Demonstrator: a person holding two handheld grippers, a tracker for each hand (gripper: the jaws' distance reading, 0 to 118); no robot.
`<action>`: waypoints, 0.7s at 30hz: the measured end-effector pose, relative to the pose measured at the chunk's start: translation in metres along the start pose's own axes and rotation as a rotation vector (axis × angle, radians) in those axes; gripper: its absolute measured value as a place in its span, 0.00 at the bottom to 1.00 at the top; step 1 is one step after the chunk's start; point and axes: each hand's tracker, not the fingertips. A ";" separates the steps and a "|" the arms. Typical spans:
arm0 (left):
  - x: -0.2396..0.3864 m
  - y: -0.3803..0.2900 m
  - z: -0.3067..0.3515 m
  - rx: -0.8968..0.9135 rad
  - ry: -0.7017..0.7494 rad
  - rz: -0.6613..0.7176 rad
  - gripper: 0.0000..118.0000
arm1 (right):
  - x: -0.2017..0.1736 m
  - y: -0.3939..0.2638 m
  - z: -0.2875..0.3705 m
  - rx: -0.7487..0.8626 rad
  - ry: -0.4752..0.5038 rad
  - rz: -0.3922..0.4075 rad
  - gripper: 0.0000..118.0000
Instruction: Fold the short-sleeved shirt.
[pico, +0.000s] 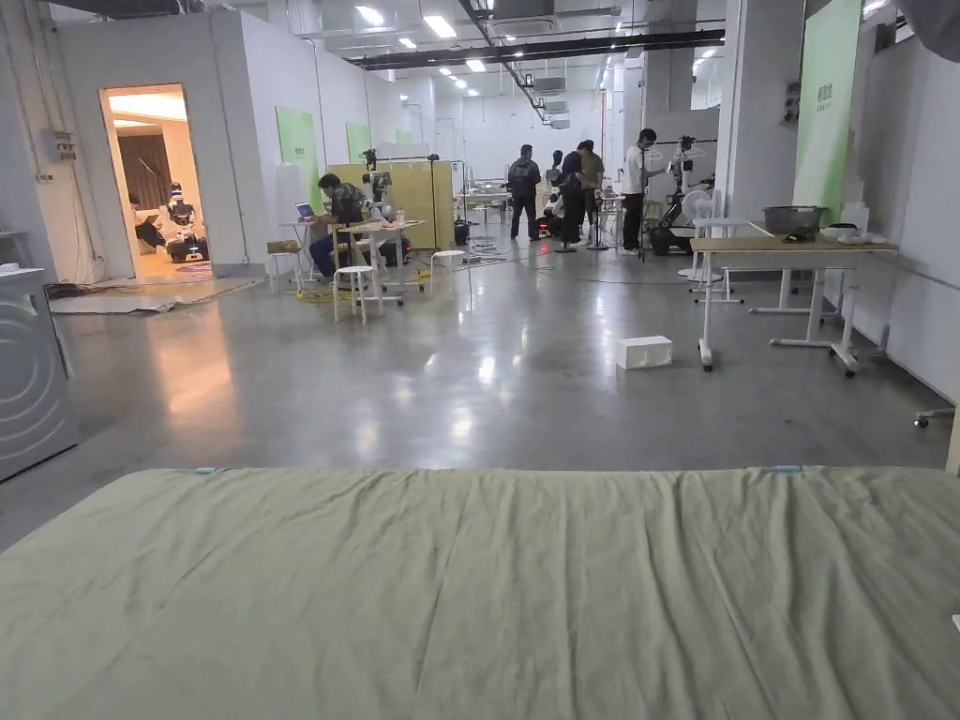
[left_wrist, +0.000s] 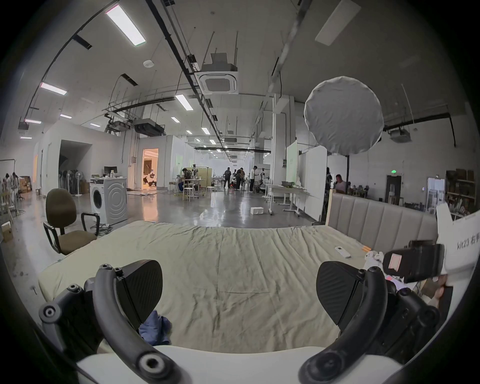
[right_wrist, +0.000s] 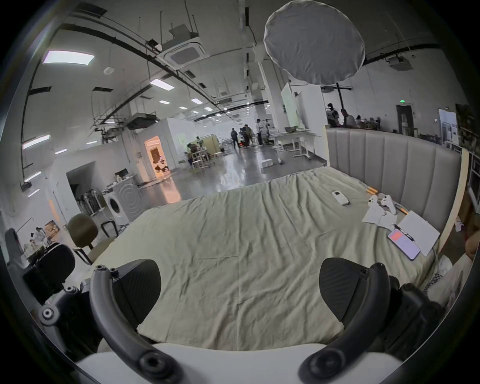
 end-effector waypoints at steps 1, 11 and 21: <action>0.000 0.001 0.000 0.001 0.000 -0.004 0.99 | 0.000 0.000 0.000 -0.013 0.015 -0.015 1.00; 0.003 -0.001 0.002 -0.007 -0.006 -0.021 0.99 | -0.002 0.002 -0.001 0.009 -0.031 -0.006 1.00; 0.002 -0.002 0.001 -0.013 -0.003 -0.024 0.99 | -0.016 -0.006 -0.003 0.058 -0.163 0.088 1.00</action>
